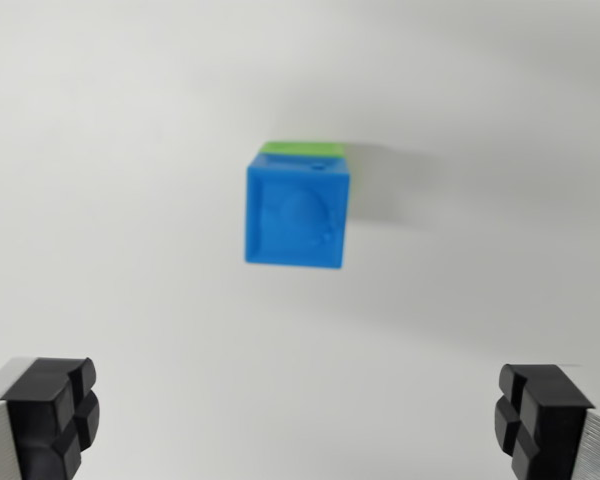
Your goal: Stack cube
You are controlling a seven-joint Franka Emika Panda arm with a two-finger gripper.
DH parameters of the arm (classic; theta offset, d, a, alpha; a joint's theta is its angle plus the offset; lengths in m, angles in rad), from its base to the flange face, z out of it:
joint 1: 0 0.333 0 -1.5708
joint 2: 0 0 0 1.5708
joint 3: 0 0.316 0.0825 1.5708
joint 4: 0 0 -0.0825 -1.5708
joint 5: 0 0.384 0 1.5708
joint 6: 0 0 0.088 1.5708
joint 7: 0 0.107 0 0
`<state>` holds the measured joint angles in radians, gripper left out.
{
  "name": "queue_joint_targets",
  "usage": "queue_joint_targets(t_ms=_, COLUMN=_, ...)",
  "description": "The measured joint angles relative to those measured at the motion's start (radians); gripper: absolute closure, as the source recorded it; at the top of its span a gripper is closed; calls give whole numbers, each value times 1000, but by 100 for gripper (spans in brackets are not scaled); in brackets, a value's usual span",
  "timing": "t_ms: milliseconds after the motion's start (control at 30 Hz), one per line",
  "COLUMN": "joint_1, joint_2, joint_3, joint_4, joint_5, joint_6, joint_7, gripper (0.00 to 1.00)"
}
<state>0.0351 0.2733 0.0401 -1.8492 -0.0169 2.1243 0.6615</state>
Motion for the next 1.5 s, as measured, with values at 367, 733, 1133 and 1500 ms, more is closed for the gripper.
queue_joint_targets(t_ms=367, joint_1=0, joint_2=-37, joint_3=0, joint_4=57, joint_5=2, joint_6=-92, joint_7=-2, gripper=0)
queue_joint_targets(t_ms=733, joint_1=0, joint_2=-55, joint_3=0, joint_4=109, joint_5=3, joint_6=-164, joint_7=-2, gripper=0)
queue_joint_targets(t_ms=1133, joint_1=0, joint_2=-63, joint_3=0, joint_4=144, joint_5=3, joint_6=-206, joint_7=-3, gripper=0)
queue_joint_targets(t_ms=1500, joint_1=0, joint_2=-62, joint_3=0, joint_4=145, joint_5=3, joint_6=-207, joint_7=-3, gripper=0)
